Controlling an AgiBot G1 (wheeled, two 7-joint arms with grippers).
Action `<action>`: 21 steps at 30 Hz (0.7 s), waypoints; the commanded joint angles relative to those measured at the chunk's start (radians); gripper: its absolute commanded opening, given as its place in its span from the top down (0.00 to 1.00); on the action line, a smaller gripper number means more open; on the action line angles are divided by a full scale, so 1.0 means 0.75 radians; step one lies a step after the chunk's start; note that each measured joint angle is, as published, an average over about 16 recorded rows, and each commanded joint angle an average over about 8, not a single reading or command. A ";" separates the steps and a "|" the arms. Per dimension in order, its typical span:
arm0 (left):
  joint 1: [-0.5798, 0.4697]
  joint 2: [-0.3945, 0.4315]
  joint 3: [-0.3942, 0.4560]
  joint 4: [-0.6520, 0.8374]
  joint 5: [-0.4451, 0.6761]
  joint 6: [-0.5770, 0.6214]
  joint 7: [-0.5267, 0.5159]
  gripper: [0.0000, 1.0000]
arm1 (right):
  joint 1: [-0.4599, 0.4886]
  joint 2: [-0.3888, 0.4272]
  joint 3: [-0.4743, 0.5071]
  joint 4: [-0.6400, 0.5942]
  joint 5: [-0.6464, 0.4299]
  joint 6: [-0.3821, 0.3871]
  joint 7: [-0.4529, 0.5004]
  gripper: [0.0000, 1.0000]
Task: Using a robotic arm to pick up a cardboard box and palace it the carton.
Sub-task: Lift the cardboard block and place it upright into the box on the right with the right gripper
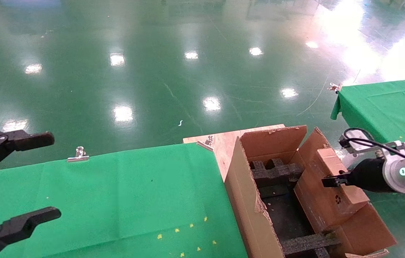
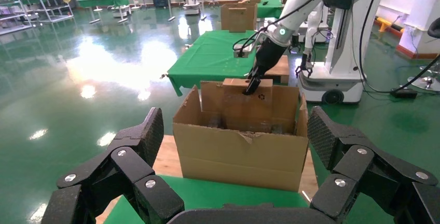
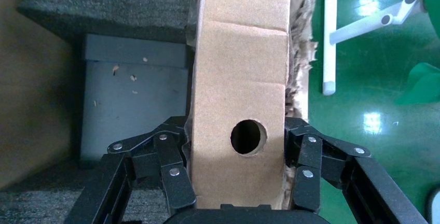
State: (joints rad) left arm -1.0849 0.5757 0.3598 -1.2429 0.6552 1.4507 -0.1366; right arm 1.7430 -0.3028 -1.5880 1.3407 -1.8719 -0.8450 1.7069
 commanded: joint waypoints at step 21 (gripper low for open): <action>0.000 0.000 0.000 0.000 0.000 0.000 0.000 0.00 | -0.191 -0.208 -0.080 -0.216 -0.070 0.163 0.097 1.00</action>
State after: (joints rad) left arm -1.0849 0.5756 0.3598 -1.2429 0.6551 1.4506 -0.1366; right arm 1.6015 -0.4572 -1.6467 1.1788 -1.9180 -0.7249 1.7730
